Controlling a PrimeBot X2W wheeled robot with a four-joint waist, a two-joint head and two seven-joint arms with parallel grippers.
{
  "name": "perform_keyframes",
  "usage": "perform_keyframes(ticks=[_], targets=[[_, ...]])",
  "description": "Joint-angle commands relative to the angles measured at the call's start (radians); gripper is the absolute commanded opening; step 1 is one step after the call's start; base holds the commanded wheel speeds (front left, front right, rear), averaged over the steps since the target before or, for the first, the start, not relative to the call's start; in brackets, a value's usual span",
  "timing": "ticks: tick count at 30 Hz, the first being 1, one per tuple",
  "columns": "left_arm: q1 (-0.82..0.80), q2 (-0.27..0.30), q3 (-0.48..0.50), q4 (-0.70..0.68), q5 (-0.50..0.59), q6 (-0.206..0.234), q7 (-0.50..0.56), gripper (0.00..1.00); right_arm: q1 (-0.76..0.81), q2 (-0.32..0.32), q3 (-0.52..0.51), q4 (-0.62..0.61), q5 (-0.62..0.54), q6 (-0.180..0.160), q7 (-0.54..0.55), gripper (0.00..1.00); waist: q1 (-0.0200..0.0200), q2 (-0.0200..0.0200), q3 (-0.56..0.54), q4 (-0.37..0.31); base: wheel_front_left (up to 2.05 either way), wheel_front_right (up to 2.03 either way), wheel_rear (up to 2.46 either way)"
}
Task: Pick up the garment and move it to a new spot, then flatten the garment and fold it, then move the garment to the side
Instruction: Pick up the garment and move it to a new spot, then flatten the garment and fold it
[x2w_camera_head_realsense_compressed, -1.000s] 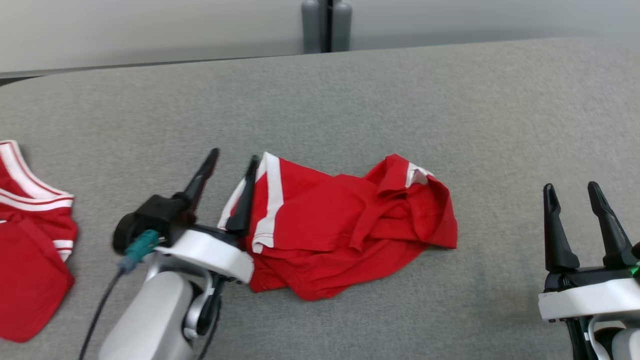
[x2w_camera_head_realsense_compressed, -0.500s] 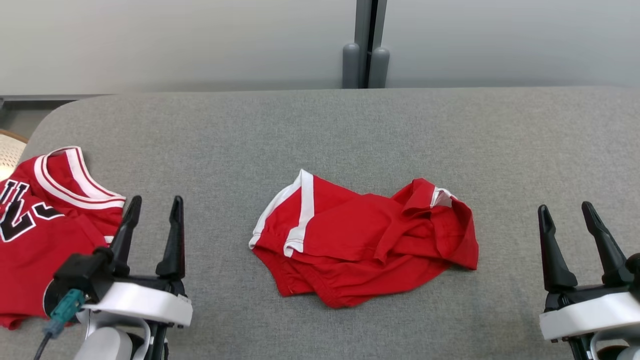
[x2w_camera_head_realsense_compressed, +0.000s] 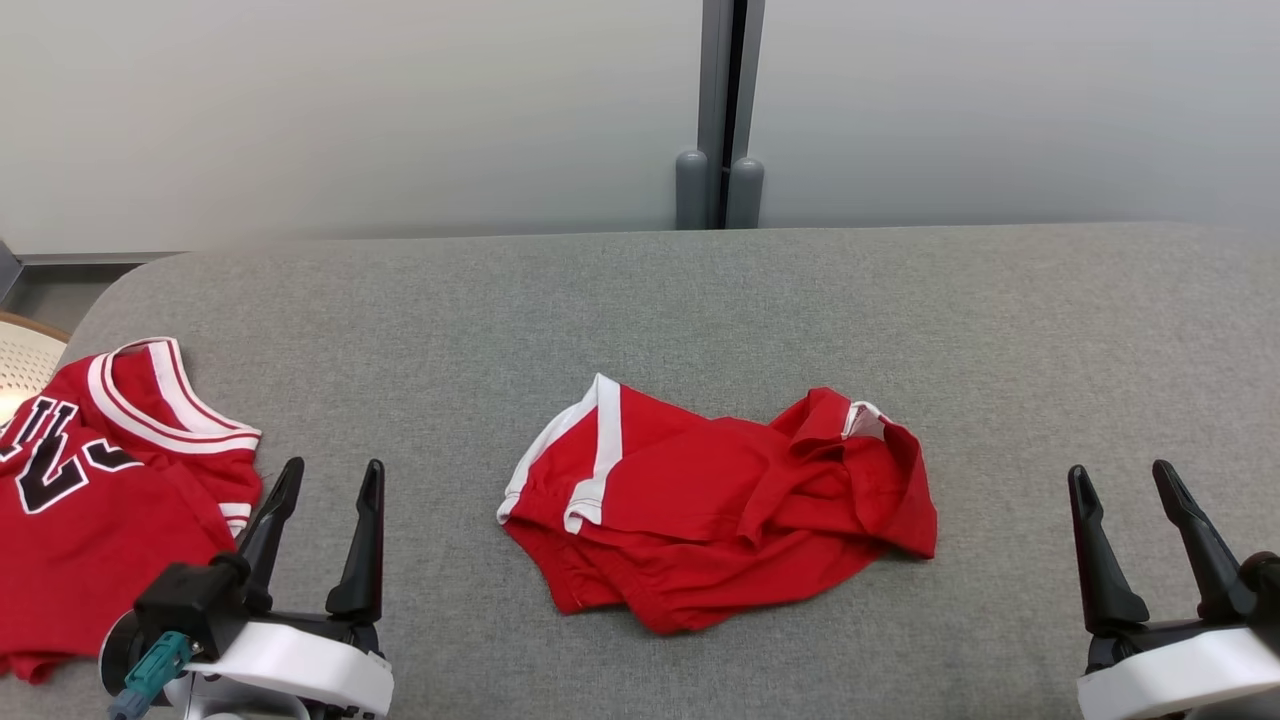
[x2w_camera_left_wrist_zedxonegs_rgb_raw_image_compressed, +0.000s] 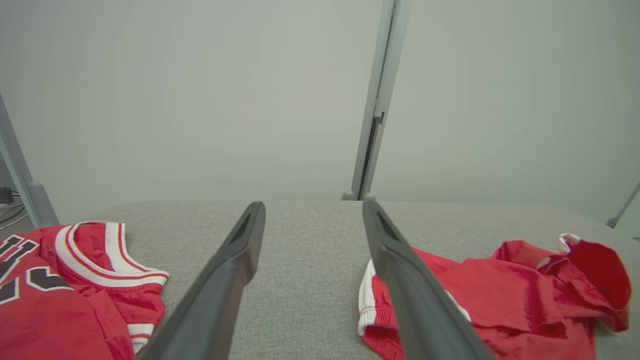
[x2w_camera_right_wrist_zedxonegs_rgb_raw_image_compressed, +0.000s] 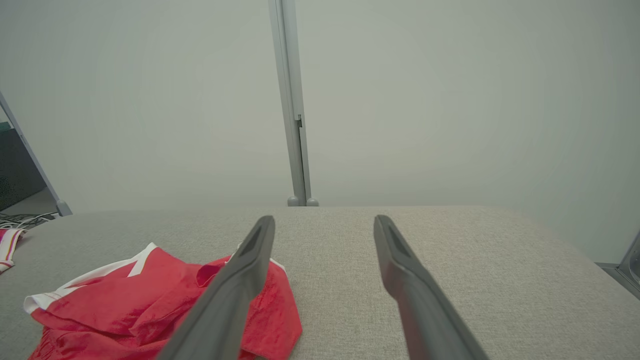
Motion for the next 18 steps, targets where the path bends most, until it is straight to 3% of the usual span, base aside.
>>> perform_keyframes(ticks=[1,18], targets=[[0.006,0.006,0.002,-0.006,0.011,0.003,0.002,1.0,0.008,0.0,-0.001,-0.007,0.002,0.0,0.004,1.0,0.0,0.0,0.001,-0.002,0.0,0.0,0.0],[-0.024,0.013,-0.011,-0.031,0.016,0.028,0.016,1.0,-0.015,0.006,-0.003,-0.011,-0.006,0.0,0.007,1.0,0.0,0.0,0.037,0.007,0.0,0.0,0.0]])
